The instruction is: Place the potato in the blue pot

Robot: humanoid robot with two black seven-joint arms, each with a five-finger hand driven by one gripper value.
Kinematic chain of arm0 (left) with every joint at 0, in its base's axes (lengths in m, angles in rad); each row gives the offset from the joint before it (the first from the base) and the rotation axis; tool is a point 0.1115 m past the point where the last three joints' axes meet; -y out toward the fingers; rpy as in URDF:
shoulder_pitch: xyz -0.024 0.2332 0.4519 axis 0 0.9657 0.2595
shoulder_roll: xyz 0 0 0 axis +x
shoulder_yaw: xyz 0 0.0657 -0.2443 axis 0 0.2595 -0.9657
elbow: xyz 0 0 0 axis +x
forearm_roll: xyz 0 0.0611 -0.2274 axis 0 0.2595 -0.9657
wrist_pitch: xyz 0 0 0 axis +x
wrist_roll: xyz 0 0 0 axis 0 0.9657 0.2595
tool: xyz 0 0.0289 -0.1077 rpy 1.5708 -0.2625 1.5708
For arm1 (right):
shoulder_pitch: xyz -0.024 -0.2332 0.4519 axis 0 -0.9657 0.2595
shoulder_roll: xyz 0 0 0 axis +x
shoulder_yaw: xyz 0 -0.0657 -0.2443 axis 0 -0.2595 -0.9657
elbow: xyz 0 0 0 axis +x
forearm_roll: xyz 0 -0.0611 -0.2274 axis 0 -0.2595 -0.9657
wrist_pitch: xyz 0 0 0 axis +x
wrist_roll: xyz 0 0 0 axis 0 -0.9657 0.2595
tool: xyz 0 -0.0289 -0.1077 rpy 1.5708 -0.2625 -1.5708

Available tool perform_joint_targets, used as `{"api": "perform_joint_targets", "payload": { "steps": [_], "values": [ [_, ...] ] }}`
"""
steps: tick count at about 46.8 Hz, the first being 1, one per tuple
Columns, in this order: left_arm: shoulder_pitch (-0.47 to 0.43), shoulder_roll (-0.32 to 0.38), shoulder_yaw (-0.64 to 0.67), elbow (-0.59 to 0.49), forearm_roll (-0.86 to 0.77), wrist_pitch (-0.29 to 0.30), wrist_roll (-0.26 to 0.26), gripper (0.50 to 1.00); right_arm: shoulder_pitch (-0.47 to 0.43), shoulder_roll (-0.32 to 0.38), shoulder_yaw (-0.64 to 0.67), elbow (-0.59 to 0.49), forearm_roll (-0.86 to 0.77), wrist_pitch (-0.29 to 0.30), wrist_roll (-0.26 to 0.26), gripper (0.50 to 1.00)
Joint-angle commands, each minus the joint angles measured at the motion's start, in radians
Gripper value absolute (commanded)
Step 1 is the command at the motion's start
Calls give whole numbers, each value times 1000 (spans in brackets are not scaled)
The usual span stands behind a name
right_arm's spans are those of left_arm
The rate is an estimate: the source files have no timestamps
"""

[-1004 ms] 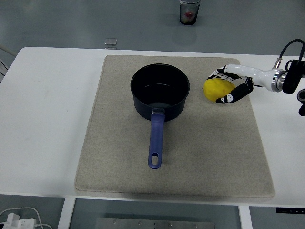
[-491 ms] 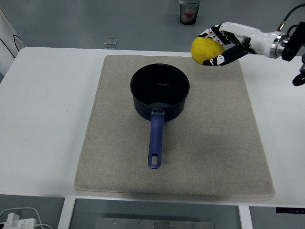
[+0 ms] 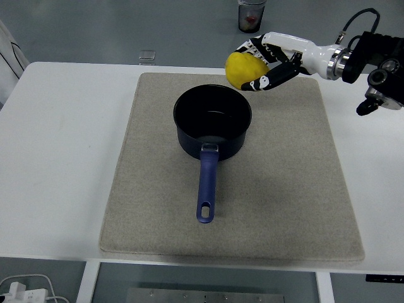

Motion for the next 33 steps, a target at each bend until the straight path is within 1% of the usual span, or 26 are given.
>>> {"api": "perform_joint_targets", "payload": {
  "steps": [1, 4, 9, 13, 22, 29, 33],
  "values": [
    [0, 0, 0, 0, 0, 0, 0, 996, 10, 38, -3, -9, -2, -3, 0, 500],
    [0, 0, 0, 0, 0, 0, 0, 996, 18, 69, -19, -12, 0, -4, 3, 500],
    [0, 0, 0, 0, 0, 0, 0, 996, 21, 97, -54, -17, -2, -12, 6, 500],
    [0, 0, 0, 0, 0, 0, 0, 996, 23, 121, -74, -38, -9, -24, 5, 500],
    [0, 0, 0, 0, 1, 0, 0, 996, 23, 192, -123, -97, -26, -26, 5, 500],
    [0, 0, 0, 0, 0, 0, 0, 996, 20, 232, -148, -140, -61, -26, 3, 500],
    [0, 0, 0, 0, 0, 0, 0, 996, 18, 238, -161, -164, -74, -26, 3, 500]
  ]
}}
